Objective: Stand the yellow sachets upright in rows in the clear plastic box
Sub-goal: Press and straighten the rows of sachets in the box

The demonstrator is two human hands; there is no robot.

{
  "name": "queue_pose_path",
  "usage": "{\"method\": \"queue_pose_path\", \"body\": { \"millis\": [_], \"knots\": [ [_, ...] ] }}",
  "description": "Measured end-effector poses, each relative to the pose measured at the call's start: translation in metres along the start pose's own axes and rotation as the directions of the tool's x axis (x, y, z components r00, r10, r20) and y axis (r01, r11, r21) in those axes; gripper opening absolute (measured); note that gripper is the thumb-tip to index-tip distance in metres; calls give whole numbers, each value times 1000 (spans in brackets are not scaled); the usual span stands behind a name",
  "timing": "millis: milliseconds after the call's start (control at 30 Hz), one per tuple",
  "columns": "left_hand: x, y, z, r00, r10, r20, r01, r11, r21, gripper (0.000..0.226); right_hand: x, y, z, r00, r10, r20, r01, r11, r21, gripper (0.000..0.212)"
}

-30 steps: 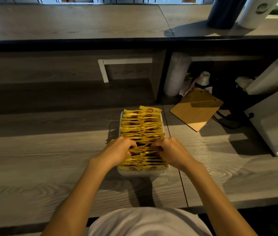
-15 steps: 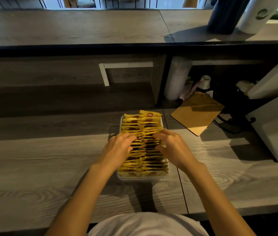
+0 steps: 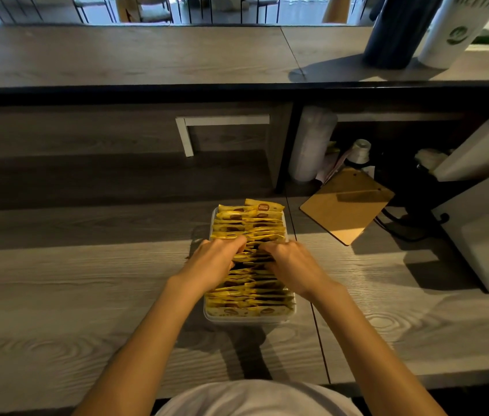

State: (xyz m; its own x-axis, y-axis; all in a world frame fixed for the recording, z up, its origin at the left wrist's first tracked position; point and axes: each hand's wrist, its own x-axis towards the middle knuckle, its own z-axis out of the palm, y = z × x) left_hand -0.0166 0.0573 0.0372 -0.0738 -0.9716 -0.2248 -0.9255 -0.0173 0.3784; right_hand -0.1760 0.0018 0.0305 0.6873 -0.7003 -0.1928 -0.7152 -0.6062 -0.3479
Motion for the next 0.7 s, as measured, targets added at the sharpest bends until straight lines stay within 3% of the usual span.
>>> {"method": "queue_pose_path", "body": {
  "millis": [233,533,600,700],
  "knots": [
    [5,-7,-10,997,10,80,-3,997,-80,25,4,3,4,998,11,-64,-6,997,78,27],
    [7,-5,-16,979,-35,202,61,990,-123,29,1,3,0,998,59,-2,-58,987,152,33],
    [6,-3,-20,983,-66,171,94,983,-160,30,-1,5,-4,996,89,-15,-84,974,211,28],
    [8,-3,-25,993,-111,-27,105,979,-177,25,-2,8,-13,976,164,-146,-119,954,275,26]
  ]
}}
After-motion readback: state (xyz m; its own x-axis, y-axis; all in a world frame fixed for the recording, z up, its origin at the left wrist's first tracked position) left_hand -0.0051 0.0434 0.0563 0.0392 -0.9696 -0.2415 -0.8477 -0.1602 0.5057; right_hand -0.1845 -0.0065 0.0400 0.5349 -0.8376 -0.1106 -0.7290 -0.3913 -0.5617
